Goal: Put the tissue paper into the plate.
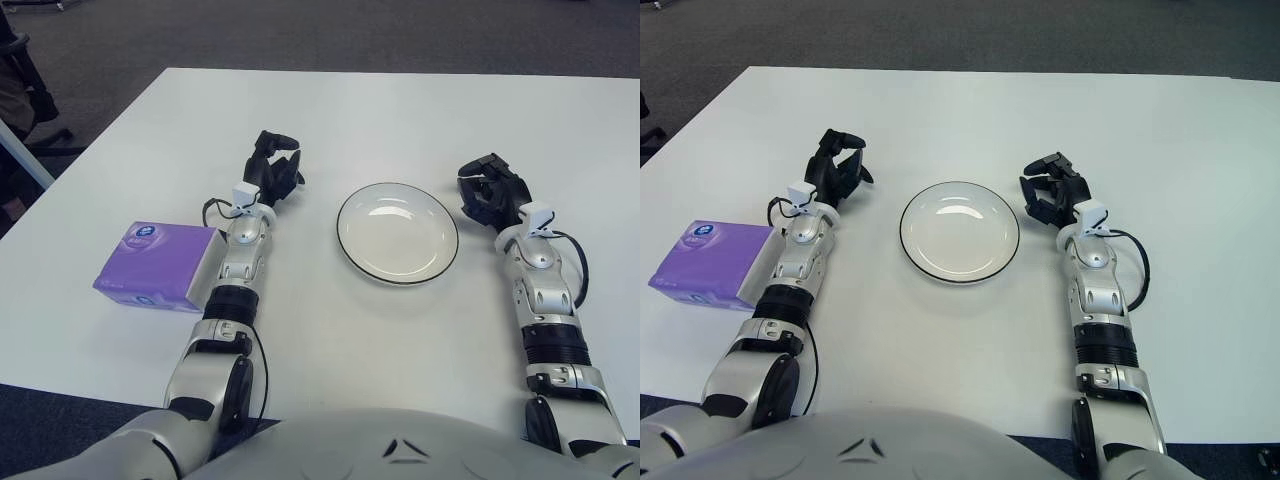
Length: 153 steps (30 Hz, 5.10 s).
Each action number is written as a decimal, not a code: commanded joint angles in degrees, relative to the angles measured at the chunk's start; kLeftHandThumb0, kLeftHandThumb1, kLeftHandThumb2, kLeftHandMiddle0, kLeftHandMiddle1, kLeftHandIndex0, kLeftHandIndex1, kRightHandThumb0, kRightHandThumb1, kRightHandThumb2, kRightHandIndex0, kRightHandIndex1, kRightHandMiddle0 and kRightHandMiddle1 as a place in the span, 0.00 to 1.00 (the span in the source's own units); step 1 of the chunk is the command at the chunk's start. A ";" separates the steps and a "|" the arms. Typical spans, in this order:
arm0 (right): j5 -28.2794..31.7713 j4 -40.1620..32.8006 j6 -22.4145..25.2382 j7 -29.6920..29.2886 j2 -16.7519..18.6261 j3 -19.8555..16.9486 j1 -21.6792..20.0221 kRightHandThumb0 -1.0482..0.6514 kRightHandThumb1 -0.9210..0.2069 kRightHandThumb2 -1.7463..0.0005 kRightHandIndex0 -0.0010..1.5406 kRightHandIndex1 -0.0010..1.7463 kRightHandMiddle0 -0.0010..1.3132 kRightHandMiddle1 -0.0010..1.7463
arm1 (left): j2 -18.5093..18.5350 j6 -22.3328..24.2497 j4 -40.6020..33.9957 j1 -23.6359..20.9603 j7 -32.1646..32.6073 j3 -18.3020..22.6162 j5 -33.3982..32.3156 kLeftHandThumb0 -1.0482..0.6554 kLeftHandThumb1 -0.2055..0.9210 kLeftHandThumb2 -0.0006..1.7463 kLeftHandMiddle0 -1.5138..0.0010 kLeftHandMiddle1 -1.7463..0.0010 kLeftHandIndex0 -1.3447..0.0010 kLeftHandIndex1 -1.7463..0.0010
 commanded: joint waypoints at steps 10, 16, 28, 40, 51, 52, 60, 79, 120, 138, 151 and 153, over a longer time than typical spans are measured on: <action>-0.69 5.67 2.00 0.87 1.78 1.27 5.59 0.61 0.21 0.60 0.37 0.82 0.24 0.89 | 0.73 -4.39 0.05 9.20 -4.28 -0.79 -0.13 0.41 1.00 0.23 0.50 0.01 0.75 0.07; -0.73 5.85 1.78 1.08 1.76 1.28 5.52 0.61 0.21 0.60 0.37 0.82 0.24 0.88 | 1.27 -6.48 -3.26 10.56 -5.91 -1.08 -0.21 0.41 1.00 0.23 0.50 0.01 0.76 0.07; -0.62 6.55 1.22 1.50 1.70 1.31 5.16 0.61 0.21 0.60 0.37 0.83 0.24 0.88 | 1.29 -8.09 -16.93 15.76 -9.28 -1.96 -3.32 0.41 1.00 0.23 0.50 0.00 0.76 0.07; -0.57 6.93 1.04 1.98 1.44 1.24 4.98 0.61 0.21 0.60 0.37 0.82 0.25 0.88 | 1.66 -8.92 -25.39 18.02 -9.29 -2.03 -3.77 0.41 1.00 0.23 0.50 0.00 0.76 0.07; -0.60 8.49 0.24 2.45 1.31 1.04 4.23 0.61 0.21 0.60 0.38 0.82 0.25 0.88 | 0.67 -0.77 -38.09 17.50 -1.21 -0.74 2.93 0.41 1.00 0.22 0.50 0.00 0.74 0.08; -0.60 8.61 0.21 2.48 1.30 1.03 4.15 0.61 0.21 0.60 0.38 0.82 0.25 0.88 | 0.54 -0.91 -38.27 17.33 -0.58 -0.58 3.26 0.41 1.00 0.22 0.50 0.00 0.74 0.08; -0.56 9.57 0.01 2.72 1.20 0.96 3.46 0.61 0.21 0.60 0.38 0.82 0.25 0.88 | 1.91 1.91 -42.82 16.45 0.75 1.34 2.06 0.41 1.00 0.22 0.49 0.00 0.74 0.09; -0.53 10.61 -0.43 3.05 1.07 1.01 2.82 0.61 0.21 0.61 0.38 0.82 0.25 0.88 | -0.32 1.29 -46.93 16.91 6.96 4.22 2.76 0.41 1.00 0.22 0.50 0.00 0.74 0.09; -1.14 11.17 -2.41 1.14 0.45 0.22 0.69 0.61 0.20 0.61 0.37 0.82 0.25 0.87 | 1.41 2.27 -36.57 2.80 3.04 2.87 -1.80 0.41 0.96 0.27 0.51 0.00 0.75 0.06; -0.42 12.11 -5.44 -0.71 -0.58 -2.18 -4.86 0.61 0.19 0.63 0.38 0.82 0.27 0.85 | 2.29 -2.11 -32.87 -2.49 1.80 3.07 -2.76 0.41 1.00 0.21 0.53 0.01 0.73 0.09; -1.16 15.00 -5.77 -0.33 -0.82 -1.22 -6.18 0.61 0.20 0.64 0.39 0.81 0.30 0.82 | 5.90 6.30 -44.82 -2.42 3.00 4.90 -0.91 0.41 1.00 0.23 0.51 0.00 0.76 0.07; -1.14 15.41 -5.32 -0.17 -0.85 -1.07 -6.41 0.61 0.20 0.64 0.39 0.81 0.30 0.82 | 6.45 7.64 -46.00 -2.33 2.61 5.22 -1.34 0.41 1.00 0.24 0.51 0.00 0.76 0.06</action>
